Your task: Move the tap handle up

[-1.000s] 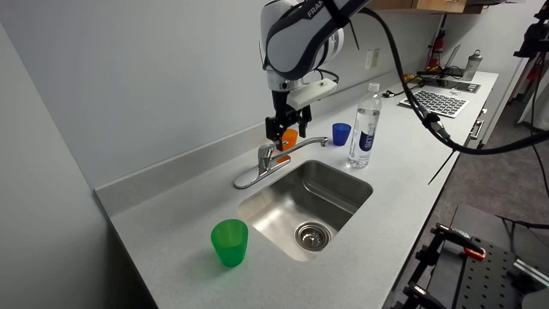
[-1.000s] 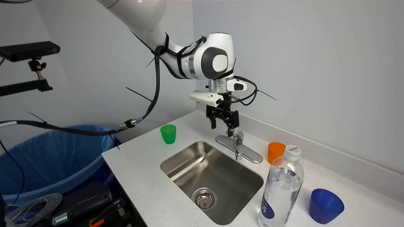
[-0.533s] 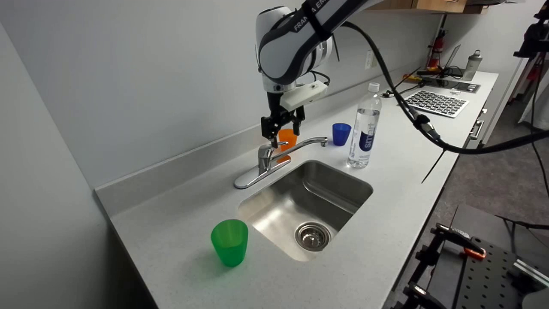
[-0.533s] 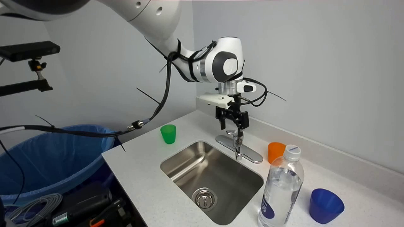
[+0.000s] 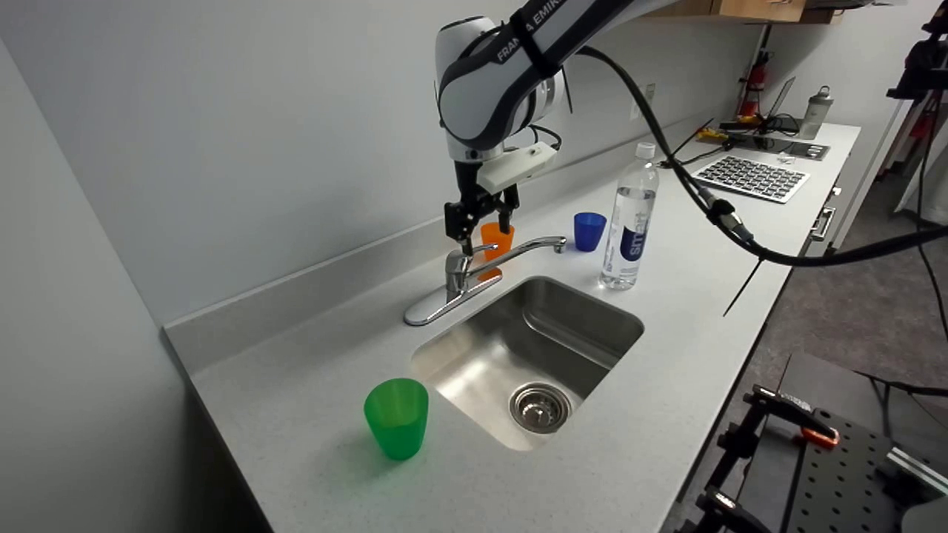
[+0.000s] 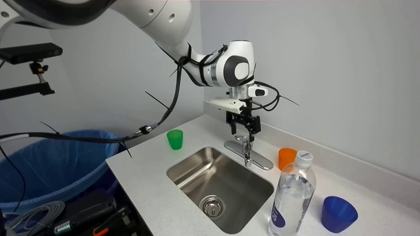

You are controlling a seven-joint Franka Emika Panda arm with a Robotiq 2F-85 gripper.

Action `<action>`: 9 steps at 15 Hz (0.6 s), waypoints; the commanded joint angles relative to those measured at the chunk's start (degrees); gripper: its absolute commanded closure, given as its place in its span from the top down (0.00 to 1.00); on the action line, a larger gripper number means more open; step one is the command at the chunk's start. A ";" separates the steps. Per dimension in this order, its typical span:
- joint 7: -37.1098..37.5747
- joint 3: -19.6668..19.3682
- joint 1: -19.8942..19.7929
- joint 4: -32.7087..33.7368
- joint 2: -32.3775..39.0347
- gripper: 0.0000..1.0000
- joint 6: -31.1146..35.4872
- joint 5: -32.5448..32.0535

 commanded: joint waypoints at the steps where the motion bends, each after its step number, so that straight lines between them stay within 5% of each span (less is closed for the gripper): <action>1: -1.43 0.85 -0.80 2.72 1.44 0.96 -1.79 2.37; 2: -1.37 0.95 -0.83 2.81 1.48 0.78 -1.90 2.83; 9: -1.08 0.92 -0.76 3.09 1.73 0.31 -1.78 4.17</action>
